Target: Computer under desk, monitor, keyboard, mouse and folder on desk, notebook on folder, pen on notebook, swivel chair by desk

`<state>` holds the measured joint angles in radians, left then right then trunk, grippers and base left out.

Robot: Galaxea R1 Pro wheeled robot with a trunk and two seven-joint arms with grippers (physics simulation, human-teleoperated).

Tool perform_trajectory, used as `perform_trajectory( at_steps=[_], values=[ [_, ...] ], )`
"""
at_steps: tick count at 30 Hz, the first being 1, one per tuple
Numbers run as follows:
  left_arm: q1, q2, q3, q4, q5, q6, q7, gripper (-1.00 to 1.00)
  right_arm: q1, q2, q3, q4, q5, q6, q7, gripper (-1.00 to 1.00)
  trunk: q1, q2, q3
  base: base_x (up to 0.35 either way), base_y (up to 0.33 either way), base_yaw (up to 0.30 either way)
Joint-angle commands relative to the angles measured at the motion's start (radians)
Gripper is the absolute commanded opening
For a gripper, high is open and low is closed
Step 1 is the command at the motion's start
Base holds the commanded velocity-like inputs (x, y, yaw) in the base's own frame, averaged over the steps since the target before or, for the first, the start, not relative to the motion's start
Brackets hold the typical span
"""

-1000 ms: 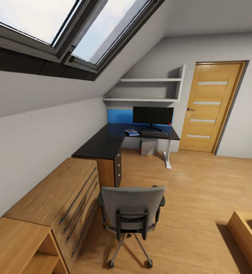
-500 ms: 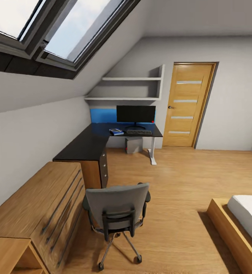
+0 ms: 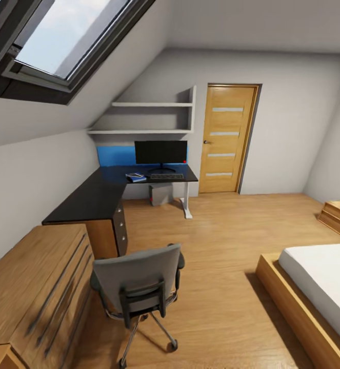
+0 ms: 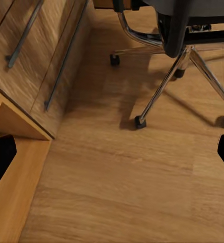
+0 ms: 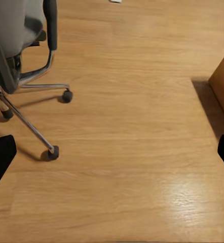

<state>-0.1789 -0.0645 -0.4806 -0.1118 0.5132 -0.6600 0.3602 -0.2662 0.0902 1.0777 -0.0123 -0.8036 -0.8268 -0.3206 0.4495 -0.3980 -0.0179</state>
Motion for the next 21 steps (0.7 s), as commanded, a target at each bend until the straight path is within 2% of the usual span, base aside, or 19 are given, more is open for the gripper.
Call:
perform_trajectory(
  at_steps=[1,11,21],
  values=[
    [-0.001,0.0,-0.009,0.0,0.003,-0.002,0.008,1.0,-0.001,0.0,0.008,0.0,0.0,0.0,-0.009,1.0,0.001,-0.002,-0.002,-0.028,0.051,-0.286],
    [-0.001,0.0,-0.009,0.0,0.002,-0.002,0.008,1.0,-0.001,0.0,0.008,0.0,0.0,0.0,-0.009,1.0,0.001,-0.002,-0.009,-0.092,0.162,-0.25],
    [-0.001,0.0,-0.009,0.0,0.002,-0.002,0.008,1.0,0.0,-0.001,0.01,0.0,0.001,0.0,-0.009,1.0,0.001,-0.002,-0.012,-0.024,0.042,-0.059]
  ],
)
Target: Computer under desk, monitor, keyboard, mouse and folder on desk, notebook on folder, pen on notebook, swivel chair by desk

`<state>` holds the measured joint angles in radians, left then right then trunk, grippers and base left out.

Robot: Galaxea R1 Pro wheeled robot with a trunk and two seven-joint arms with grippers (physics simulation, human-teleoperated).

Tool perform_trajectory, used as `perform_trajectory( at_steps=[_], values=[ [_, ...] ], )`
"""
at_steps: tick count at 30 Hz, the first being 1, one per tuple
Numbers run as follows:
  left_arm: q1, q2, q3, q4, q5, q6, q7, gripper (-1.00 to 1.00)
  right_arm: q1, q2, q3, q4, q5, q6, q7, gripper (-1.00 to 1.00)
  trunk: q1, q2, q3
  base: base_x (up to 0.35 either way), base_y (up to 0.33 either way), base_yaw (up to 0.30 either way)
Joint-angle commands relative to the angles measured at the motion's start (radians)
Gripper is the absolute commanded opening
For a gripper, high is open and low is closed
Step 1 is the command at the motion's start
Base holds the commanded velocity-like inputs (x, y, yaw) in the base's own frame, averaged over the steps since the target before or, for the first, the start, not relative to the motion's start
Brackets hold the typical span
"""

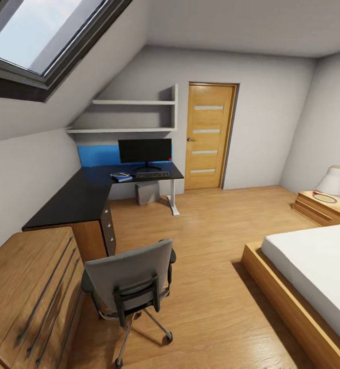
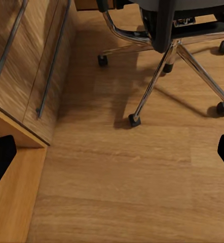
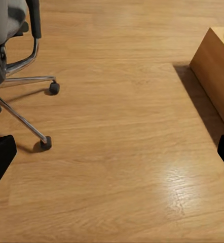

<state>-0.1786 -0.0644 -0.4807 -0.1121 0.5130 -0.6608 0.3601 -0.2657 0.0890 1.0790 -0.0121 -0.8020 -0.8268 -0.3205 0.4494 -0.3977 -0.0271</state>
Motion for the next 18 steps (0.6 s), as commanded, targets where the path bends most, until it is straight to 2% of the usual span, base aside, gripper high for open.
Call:
perform_trajectory(
  at_steps=[1,8,18],
  values=[
    [-0.001,0.0,-0.009,0.0,0.002,-0.001,0.008,1.0,-0.001,0.0,0.009,0.0,0.0,0.0,-0.009,1.0,0.001,-0.002,-0.002,-0.006,0.01,-0.014],
    [-0.001,0.0,-0.009,0.0,0.002,-0.001,0.008,1.0,-0.001,0.0,0.009,0.0,0.0,0.0,-0.009,1.0,0.001,-0.002,-0.005,-0.003,0.005,0.015],
    [-0.001,0.0,-0.009,0.0,0.002,-0.002,0.008,1.0,-0.001,0.0,0.009,0.0,0.0,0.0,-0.009,1.0,0.001,-0.002,-0.018,0.0,0.001,0.079]
  ],
)
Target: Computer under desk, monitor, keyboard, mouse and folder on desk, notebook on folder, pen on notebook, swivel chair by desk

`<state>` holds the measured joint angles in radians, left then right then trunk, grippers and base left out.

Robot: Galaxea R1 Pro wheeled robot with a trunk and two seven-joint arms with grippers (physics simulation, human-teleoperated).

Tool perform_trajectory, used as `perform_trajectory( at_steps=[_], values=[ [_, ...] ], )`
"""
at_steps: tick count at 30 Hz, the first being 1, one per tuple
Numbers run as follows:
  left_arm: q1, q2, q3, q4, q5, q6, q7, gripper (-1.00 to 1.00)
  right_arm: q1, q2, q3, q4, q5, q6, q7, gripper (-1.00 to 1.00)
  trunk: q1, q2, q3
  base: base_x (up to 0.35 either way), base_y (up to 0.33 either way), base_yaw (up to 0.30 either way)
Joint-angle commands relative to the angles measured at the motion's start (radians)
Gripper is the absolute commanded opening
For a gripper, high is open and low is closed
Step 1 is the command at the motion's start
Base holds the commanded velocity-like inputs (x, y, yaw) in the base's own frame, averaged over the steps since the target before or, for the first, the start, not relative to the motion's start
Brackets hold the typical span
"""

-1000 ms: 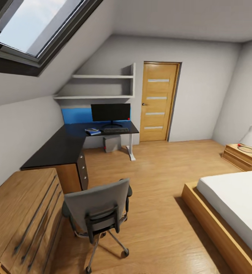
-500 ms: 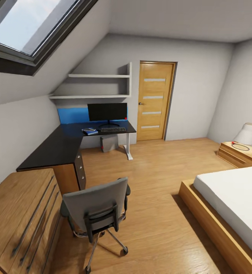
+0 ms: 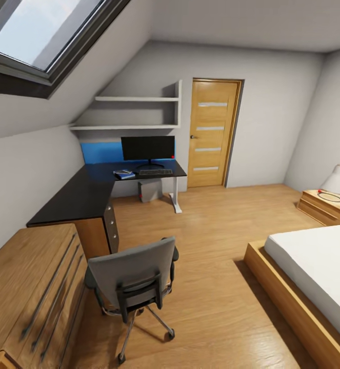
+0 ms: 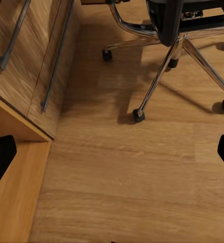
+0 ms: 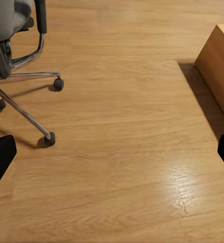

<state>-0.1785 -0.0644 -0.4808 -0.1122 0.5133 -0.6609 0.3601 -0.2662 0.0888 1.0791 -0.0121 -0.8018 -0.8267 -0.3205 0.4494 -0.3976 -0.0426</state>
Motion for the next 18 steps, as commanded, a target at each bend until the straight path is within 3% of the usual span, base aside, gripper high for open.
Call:
perform_trajectory(
  at_steps=[1,18],
  values=[
    [-0.001,0.0,-0.009,0.0,0.002,-0.002,0.008,1.0,-0.001,0.0,0.009,0.0,0.0,0.0,-0.009,1.0,0.001,-0.002,-0.004,0.0,0.0,0.092],
    [-0.001,0.0,-0.009,0.0,0.002,-0.002,0.008,1.0,-0.001,0.0,0.009,0.0,0.0,0.0,-0.009,1.0,0.001,-0.002,-0.028,-0.007,0.006,0.094]
  ],
)
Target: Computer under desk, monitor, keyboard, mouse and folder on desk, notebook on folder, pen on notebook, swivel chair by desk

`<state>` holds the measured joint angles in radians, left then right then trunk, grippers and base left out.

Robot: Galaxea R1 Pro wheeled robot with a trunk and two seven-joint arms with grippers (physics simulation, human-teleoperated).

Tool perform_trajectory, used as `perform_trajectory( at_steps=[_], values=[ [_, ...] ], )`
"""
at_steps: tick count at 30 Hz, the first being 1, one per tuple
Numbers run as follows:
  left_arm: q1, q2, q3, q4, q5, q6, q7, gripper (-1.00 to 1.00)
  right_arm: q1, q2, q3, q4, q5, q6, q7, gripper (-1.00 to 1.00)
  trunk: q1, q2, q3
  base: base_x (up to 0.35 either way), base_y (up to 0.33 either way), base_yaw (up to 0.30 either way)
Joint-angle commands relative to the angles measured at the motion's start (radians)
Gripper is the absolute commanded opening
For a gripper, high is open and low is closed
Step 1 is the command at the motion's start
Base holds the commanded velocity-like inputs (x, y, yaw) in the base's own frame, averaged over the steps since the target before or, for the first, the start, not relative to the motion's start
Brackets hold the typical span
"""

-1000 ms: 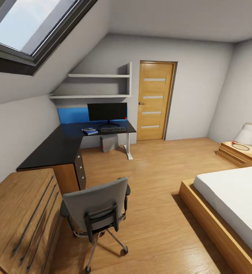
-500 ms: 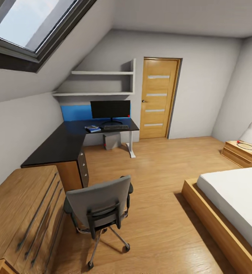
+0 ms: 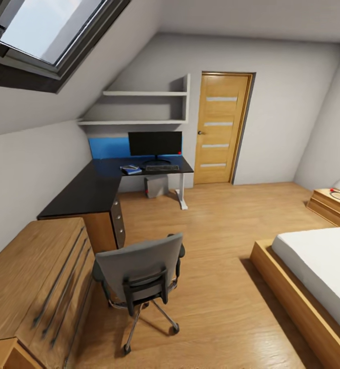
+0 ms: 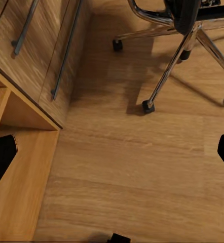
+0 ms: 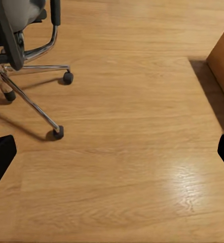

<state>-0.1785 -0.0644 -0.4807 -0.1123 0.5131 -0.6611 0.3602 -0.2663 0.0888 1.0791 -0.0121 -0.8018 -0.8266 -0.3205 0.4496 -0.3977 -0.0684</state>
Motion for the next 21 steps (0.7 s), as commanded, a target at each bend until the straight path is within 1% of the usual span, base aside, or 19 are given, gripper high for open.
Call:
perform_trajectory(
  at_steps=[1,9,21],
  values=[
    [-0.001,0.0,-0.009,0.0,0.002,-0.002,0.008,1.0,0.0,0.0,0.009,0.0,0.0,0.0,-0.009,1.0,0.0,-0.002,-0.004,-0.098,0.088,0.094],
    [-0.001,-0.001,-0.009,0.0,0.002,-0.002,0.008,1.0,-0.001,0.0,0.009,0.0,0.0,0.0,-0.009,1.0,0.0,-0.002,-0.016,-0.154,0.131,0.078],
    [-0.001,-0.001,-0.009,0.0,0.002,-0.003,0.009,1.0,-0.001,0.0,0.009,0.0,0.0,0.0,-0.009,1.0,0.0,-0.002,-0.033,-0.028,0.021,0.02]
  ],
)
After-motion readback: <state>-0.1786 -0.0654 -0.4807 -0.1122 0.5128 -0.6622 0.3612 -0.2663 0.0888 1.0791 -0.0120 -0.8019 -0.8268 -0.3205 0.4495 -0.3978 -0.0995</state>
